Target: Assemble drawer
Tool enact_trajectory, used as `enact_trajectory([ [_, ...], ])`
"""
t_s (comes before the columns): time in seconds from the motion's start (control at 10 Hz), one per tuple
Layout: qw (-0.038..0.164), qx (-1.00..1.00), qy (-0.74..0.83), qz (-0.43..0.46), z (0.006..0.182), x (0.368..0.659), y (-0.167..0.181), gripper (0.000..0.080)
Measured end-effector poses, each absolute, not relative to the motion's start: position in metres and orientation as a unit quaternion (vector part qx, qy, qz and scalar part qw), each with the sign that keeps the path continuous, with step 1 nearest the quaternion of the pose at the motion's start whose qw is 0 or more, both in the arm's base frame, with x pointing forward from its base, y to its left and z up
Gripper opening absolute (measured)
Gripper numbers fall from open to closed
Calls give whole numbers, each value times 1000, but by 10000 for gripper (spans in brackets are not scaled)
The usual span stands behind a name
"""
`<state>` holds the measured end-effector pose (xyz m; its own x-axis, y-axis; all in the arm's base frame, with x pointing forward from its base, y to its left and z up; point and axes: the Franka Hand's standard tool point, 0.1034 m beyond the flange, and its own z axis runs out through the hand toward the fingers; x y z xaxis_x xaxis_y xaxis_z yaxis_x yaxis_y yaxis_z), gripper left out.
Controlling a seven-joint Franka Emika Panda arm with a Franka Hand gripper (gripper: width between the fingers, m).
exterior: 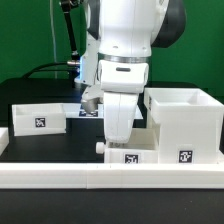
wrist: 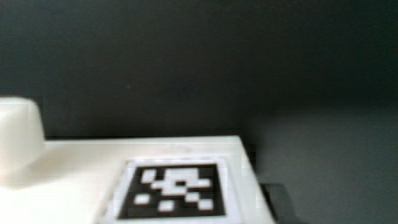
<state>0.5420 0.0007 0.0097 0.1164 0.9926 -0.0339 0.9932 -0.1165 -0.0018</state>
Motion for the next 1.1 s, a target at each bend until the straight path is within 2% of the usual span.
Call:
enact_trajectory([
  [0.3,11,746,666,-13,10,542,0,42],
  [0.7,25,705,709,-5,9,547,1,42],
  [1.1,26,705,708,-9,8,548,0,42],
])
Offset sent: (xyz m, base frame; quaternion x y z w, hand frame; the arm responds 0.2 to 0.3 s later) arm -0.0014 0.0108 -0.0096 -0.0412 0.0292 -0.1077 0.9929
